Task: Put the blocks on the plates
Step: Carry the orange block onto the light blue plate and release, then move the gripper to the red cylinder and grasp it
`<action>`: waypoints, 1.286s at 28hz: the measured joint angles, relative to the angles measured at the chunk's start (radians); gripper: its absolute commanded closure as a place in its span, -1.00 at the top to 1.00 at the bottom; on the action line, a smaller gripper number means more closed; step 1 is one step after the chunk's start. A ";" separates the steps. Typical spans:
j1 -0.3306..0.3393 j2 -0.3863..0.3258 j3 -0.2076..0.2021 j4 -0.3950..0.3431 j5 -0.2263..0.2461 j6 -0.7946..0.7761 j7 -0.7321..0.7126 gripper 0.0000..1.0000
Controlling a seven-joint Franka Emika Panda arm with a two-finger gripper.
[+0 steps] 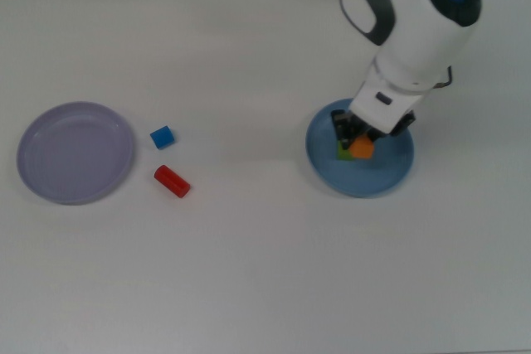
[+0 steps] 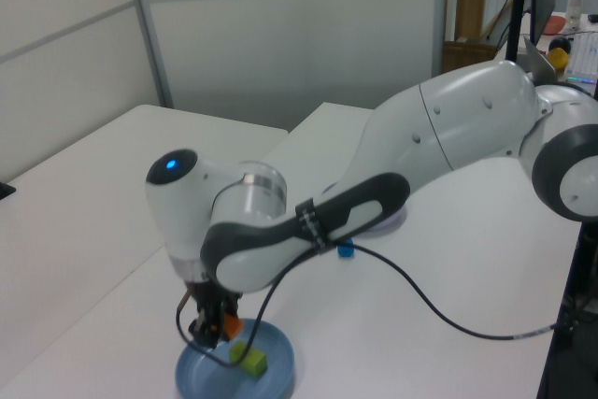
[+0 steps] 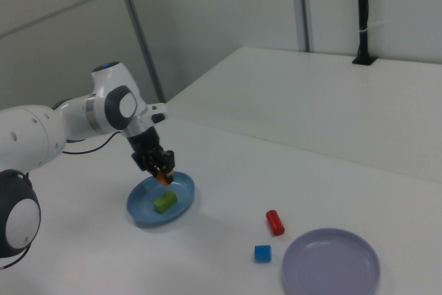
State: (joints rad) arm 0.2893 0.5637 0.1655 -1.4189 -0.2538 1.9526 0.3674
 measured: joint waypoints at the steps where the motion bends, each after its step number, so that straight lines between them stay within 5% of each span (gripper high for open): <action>1: 0.013 0.003 0.000 0.000 0.000 0.000 0.010 -1.00; 9: 0.042 0.013 -0.003 -0.025 -0.010 0.000 0.023 -0.91; 16: 0.049 0.034 -0.004 -0.036 -0.078 0.002 0.042 -0.91; 18: 0.051 0.035 -0.004 -0.036 -0.084 0.002 0.049 -0.57; 22: 0.051 0.035 -0.004 -0.036 -0.084 0.002 0.051 1.00; 31: 0.047 0.039 -0.011 -0.033 -0.081 0.002 0.067 1.00; 36: 0.015 0.012 -0.014 -0.020 -0.031 0.002 0.065 1.00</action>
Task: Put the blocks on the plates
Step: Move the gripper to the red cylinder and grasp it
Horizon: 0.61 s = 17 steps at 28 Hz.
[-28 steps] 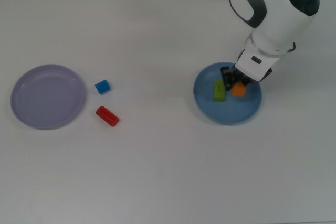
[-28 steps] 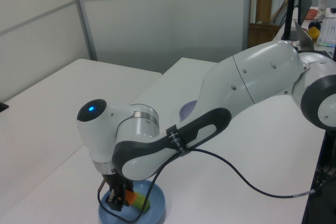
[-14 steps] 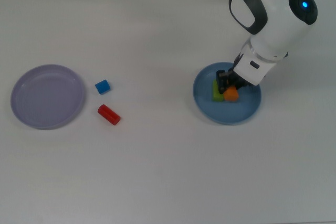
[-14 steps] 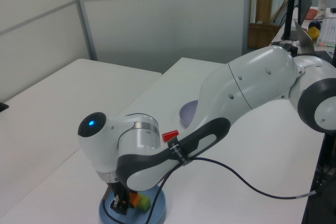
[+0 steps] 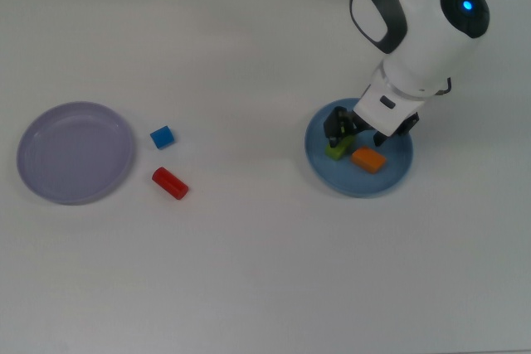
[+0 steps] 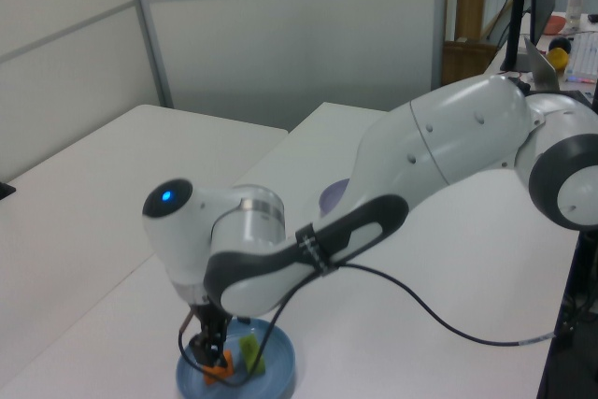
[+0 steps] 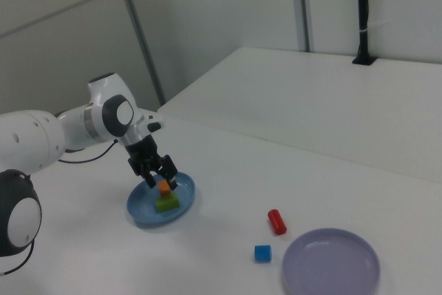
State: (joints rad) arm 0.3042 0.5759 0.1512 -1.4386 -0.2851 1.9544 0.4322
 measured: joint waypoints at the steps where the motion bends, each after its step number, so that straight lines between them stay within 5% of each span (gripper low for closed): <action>1: -0.009 -0.009 -0.001 0.001 0.010 0.000 -0.003 1.00; 17: -0.248 -0.077 -0.013 -0.005 0.037 -0.099 -0.036 1.00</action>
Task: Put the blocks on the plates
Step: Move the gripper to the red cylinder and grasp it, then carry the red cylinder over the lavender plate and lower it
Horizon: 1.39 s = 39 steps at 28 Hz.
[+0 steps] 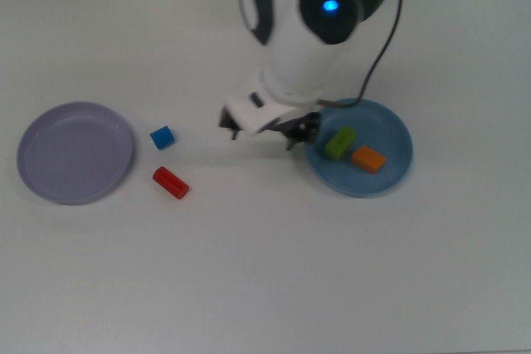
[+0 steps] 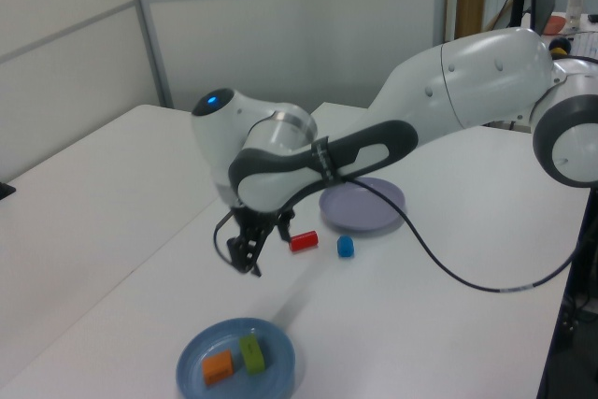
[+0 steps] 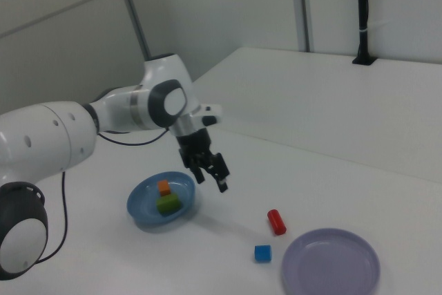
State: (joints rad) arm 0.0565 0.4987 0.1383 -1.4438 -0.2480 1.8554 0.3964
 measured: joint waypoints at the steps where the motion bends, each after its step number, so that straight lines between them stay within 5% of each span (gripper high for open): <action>1: -0.018 0.000 -0.001 -0.001 0.000 0.000 -0.009 1.00; 11: -0.142 0.044 -0.012 -0.008 0.000 0.080 -0.075 1.00; 21: -0.144 0.122 -0.041 -0.010 -0.004 0.232 -0.075 1.00; 39: -0.145 0.141 -0.072 -0.012 -0.028 0.257 -0.078 1.00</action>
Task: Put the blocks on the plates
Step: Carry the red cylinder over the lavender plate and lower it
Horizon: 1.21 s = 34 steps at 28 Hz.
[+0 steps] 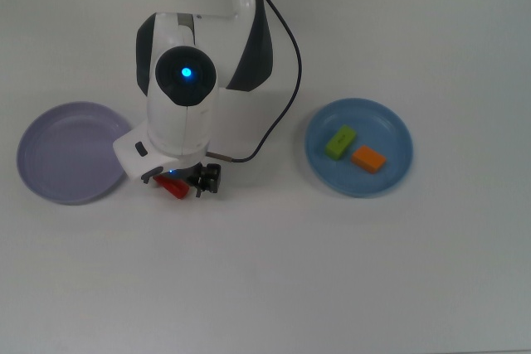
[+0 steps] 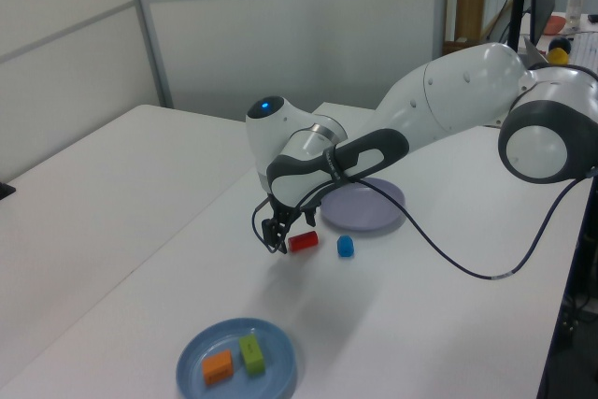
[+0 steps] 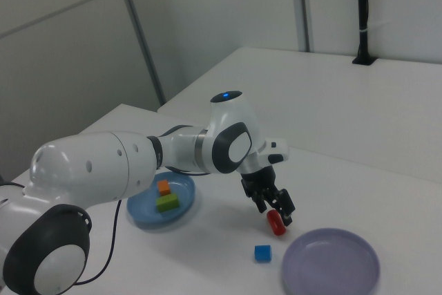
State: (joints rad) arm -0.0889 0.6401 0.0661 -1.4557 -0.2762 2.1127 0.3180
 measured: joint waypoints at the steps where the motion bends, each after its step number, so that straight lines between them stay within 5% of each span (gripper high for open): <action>1: 0.000 0.003 0.000 0.000 -0.004 0.000 0.000 1.00; 18: 0.000 0.011 0.000 -0.012 -0.022 -0.001 -0.018 0.79; 26: 0.001 0.011 0.000 -0.016 -0.024 -0.002 -0.024 -0.21; 34: 0.001 0.000 0.000 -0.016 -0.025 -0.010 -0.031 -0.31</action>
State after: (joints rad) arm -0.0875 0.6399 0.0662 -1.4718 -0.3007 2.1023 0.2875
